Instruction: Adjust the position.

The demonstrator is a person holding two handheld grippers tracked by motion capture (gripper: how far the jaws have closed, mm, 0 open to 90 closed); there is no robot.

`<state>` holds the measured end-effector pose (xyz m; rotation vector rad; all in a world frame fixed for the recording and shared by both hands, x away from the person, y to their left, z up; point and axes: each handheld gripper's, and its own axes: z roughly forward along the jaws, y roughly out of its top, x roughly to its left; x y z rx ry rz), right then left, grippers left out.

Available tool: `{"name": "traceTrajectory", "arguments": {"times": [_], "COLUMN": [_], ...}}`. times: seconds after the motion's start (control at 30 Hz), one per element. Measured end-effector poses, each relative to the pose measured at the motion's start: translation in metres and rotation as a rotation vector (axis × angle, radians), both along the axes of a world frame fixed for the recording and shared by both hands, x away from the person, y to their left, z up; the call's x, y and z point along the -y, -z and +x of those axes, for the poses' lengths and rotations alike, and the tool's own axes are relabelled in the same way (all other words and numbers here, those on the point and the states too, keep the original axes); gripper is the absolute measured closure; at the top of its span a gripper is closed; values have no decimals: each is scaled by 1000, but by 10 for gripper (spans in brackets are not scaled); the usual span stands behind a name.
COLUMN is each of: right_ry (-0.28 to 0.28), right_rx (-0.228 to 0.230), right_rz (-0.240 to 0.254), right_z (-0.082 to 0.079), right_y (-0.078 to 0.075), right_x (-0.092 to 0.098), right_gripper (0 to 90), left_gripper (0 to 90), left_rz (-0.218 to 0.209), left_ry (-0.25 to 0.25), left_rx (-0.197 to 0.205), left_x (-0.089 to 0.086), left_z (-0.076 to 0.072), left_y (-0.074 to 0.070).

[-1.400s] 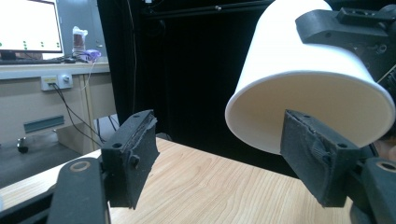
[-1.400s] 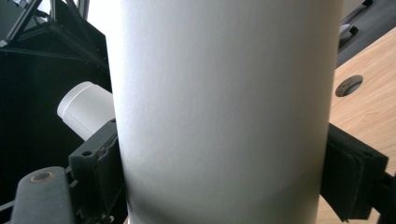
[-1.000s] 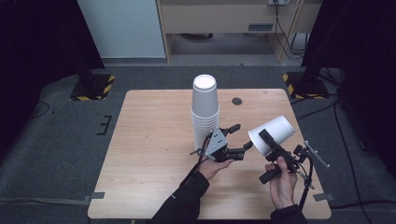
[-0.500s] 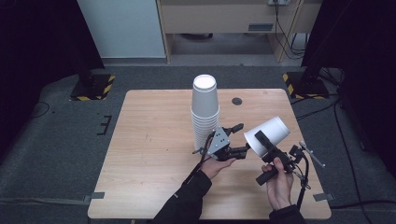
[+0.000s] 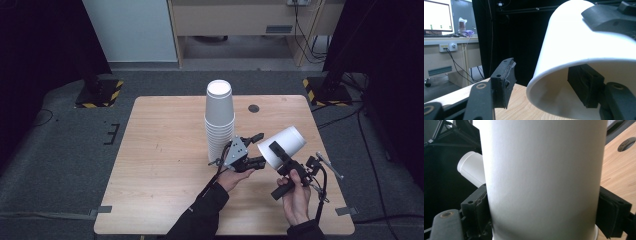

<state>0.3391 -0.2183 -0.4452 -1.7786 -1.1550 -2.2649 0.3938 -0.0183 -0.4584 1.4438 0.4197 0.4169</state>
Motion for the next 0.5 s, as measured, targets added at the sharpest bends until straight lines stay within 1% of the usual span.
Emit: {"name": "traceTrajectory", "arguments": {"times": [0.1,0.27,0.3,0.43,0.5], "right_ry": [-5,-12,-10,-19,-22], "right_rx": [-5,-13,-11,-18,-18], "right_rz": [0,5,12,14,15], "right_z": [0,0,0,0,0], "right_y": [0,1,1,2,2], "right_x": [-1,-2,-2,-3,-3], "right_gripper": [152,152,152,152,152], "left_gripper": [397,449,453,483,501], "left_rz": [0,-16,-14,-7,-12], "left_ry": [0,0,-1,0,-1], "left_rx": [-3,3,5,6,6], "left_x": [1,2,2,3,4], "left_z": [1,1,1,1,1], "left_y": [1,2,2,3,3]}}
